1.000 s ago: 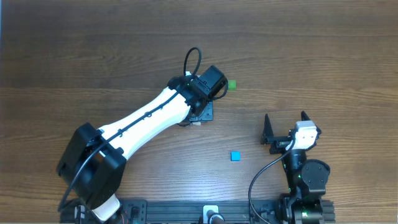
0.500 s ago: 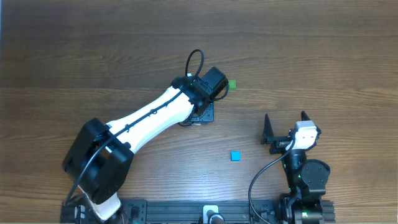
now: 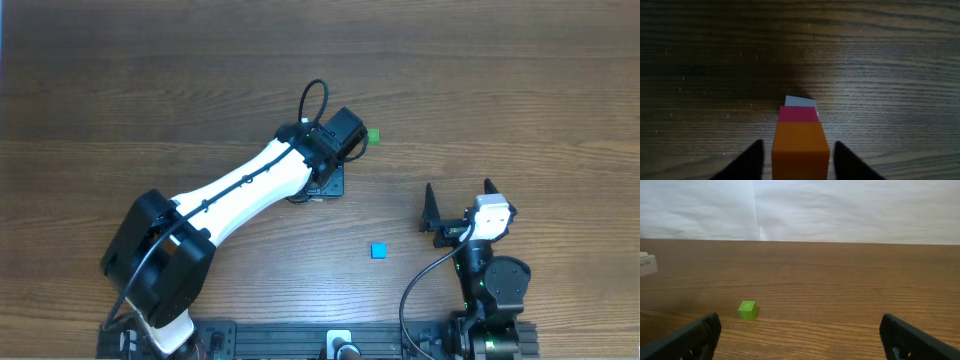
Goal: Stack Cubes
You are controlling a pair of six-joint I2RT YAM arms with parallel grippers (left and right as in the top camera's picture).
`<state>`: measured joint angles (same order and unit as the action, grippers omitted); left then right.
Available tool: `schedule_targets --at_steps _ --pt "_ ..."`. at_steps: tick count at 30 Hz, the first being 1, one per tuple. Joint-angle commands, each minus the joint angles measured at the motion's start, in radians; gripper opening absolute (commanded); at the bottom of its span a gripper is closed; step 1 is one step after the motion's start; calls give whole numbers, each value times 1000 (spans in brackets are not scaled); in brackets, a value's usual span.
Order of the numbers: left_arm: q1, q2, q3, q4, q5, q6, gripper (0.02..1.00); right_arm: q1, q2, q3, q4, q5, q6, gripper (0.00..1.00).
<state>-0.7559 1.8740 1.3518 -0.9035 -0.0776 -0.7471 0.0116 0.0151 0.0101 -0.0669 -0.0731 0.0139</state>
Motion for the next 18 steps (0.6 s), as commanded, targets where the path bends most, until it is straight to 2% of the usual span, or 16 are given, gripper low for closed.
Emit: schedule_targets --at_steps 1,4,8,13,18 --pt "3 13 -13 2 6 7 597 -6 -5 -5 -3 -5 -8 991" --pt "3 13 -13 2 6 7 730 -6 -5 -5 -3 -5 -8 991" --pt "3 13 -13 10 5 7 982 -6 -5 -5 -3 -5 -8 993" --pt "11 -58 -13 95 -49 6 998 -6 -5 -5 -3 -5 -8 993" --pt "35 -251 -13 295 -194 -14 998 -6 -5 -5 -3 -5 -8 993"
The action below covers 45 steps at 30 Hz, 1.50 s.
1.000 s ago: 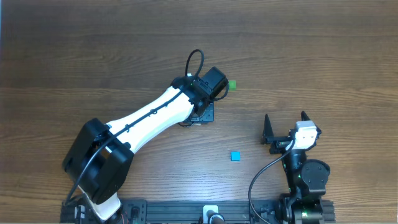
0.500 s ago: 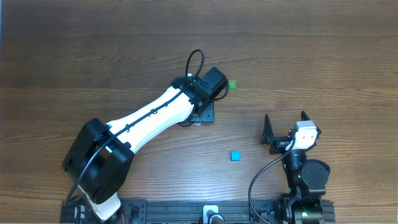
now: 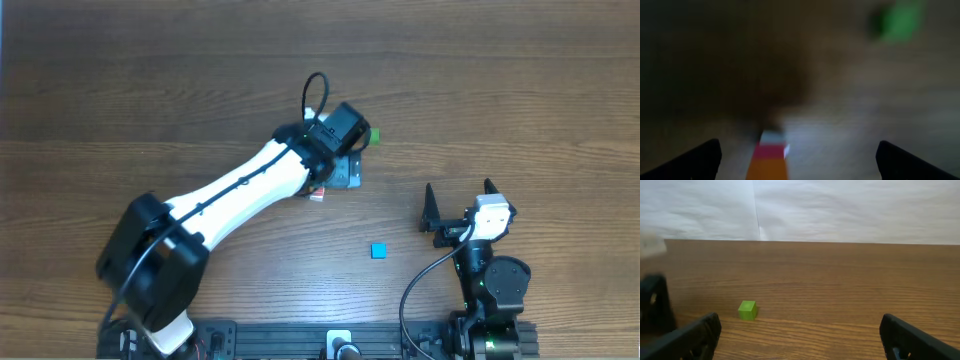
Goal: Stack Cubes
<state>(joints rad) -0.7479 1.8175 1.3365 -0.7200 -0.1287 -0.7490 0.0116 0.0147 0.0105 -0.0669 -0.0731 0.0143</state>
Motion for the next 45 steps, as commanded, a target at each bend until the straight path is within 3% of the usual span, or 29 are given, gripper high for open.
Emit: schedule_targets --at_steps 1,4,8,13,17,22,29,38,45 --pt "30 -236 2 159 -175 8 998 -6 -5 -5 -3 -5 -8 993" --pt "47 -351 -5 303 -213 150 996 -6 -5 -5 -3 -5 -8 991" --pt "131 -527 -109 540 -170 323 993 -6 -5 -5 -3 -5 -8 993" --pt "359 -809 -420 793 46 410 998 -6 -5 -5 -3 -5 -8 989" --pt "579 -1044 -641 812 177 498 996 -6 -5 -5 -3 -5 -8 991" --pt "734 -1273 -794 709 207 608 996 -6 -5 -5 -3 -5 -8 991" --pt "792 -1552 -993 636 209 746 996 -6 -5 -5 -3 -5 -9 993" --pt "792 -1761 -1273 664 206 771 998 -6 -5 -5 -3 -5 -9 991" --pt "792 -1815 -1331 648 208 767 1000 -6 -5 -5 -3 -5 -8 993"
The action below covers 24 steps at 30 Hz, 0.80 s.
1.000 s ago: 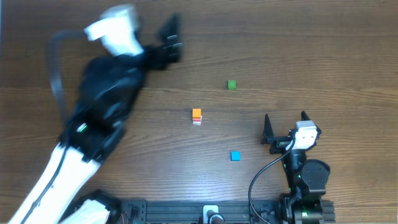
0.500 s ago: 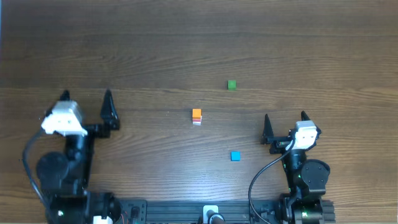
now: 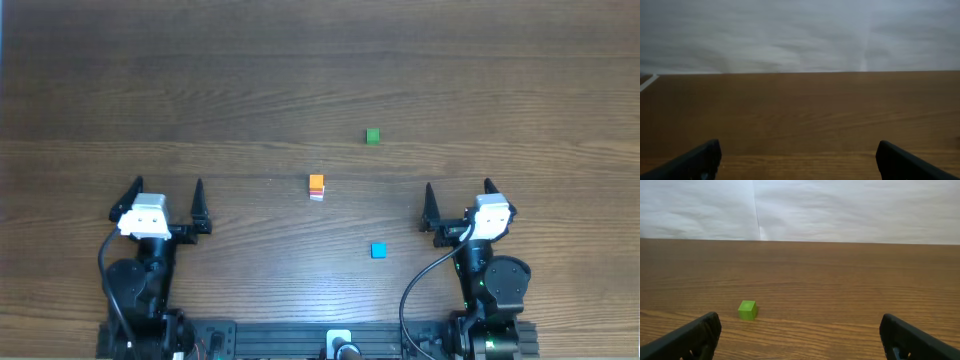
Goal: Stack Cubes
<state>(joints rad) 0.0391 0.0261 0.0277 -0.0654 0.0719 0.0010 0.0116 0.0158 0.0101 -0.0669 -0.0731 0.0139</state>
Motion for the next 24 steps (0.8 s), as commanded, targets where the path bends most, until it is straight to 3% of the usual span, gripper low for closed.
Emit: schedule_targets --at_steps 1,19,22,24 --pt "5 -23 -22 -6 6 17 1000 -6 -6 -5 -3 -5 -8 991" --pt "-12 -23 -22 -6 6 18 1000 -6 -6 -5 -3 -5 -8 993" --pt "-12 -23 -22 -6 6 18 1000 -6 -6 -5 -6 71 -85 993" --pt "-12 -23 -22 -6 6 18 1000 -6 -6 -5 -6 73 -86 993"
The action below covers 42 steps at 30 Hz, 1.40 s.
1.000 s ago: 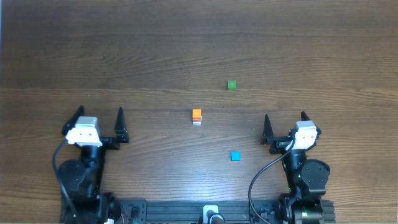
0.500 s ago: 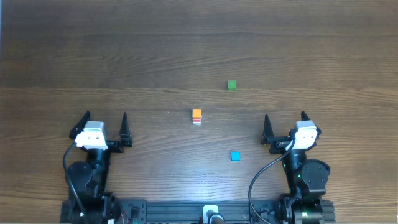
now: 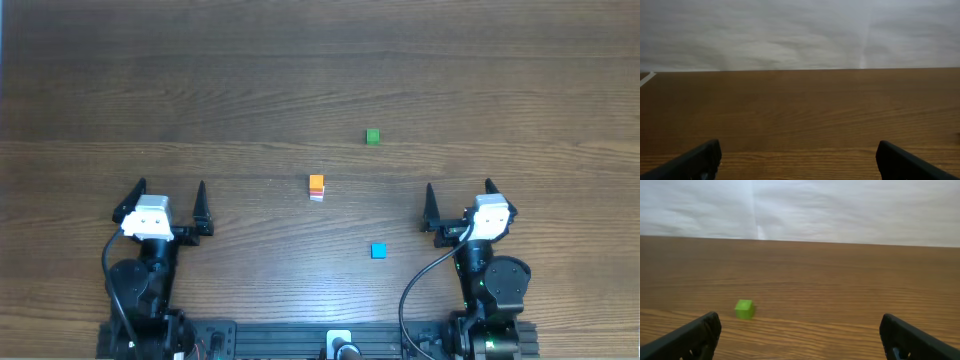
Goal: Stack Cubes
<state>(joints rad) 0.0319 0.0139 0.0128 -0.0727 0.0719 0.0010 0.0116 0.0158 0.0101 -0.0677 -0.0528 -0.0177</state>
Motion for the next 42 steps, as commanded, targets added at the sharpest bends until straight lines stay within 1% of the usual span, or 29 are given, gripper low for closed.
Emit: schedule_targets --at_steps 1,9,10,12,13,16,19,21,25,27,29,30,33,36,39,42 --pt "-5 -11 -7 1 6 18 1000 -6 -6 -5 -6 53 -55 991" --pt "-5 -11 -7 1 6 18 1000 -6 -6 -5 7 55 -56 991" --pt "-5 -11 -7 1 6 18 1000 -6 -6 -5 75 72 -39 993" --pt "-5 -11 -7 1 6 18 1000 -6 -6 -5 144 72 55 991" --pt "-5 -11 -7 1 6 18 1000 -6 -6 -5 171 66 76 993" --pt "-5 -11 -7 1 6 18 1000 -6 -6 13 248 -6 61 991" --pt "-5 -11 -7 1 6 18 998 -5 1 96 233 -14 61 993" --pt "-5 -11 -7 1 6 18 1000 -5 24 185 187 -15 52 993" --pt "-5 -11 -7 1 6 18 1000 -4 138 415 41 -38 -8 991" --pt "-5 -11 -7 1 6 18 1000 -3 240 560 -64 -54 -34 991" --pt "-5 -11 -7 1 6 18 1000 -3 359 710 -182 -95 -67 991" --pt "-5 -11 -7 1 6 18 1000 -3 475 851 -303 -115 -70 991" --pt "-5 -11 -7 1 6 18 1000 3 676 1081 -509 -115 -69 991" --pt "-5 -11 -7 1 6 18 1000 25 869 1271 -675 -115 -65 993" --pt "-5 -11 -7 1 6 18 1000 71 1056 1418 -805 -114 -38 993" --pt "-5 -11 -7 1 6 18 1000 131 1235 1517 -888 -113 3 991"
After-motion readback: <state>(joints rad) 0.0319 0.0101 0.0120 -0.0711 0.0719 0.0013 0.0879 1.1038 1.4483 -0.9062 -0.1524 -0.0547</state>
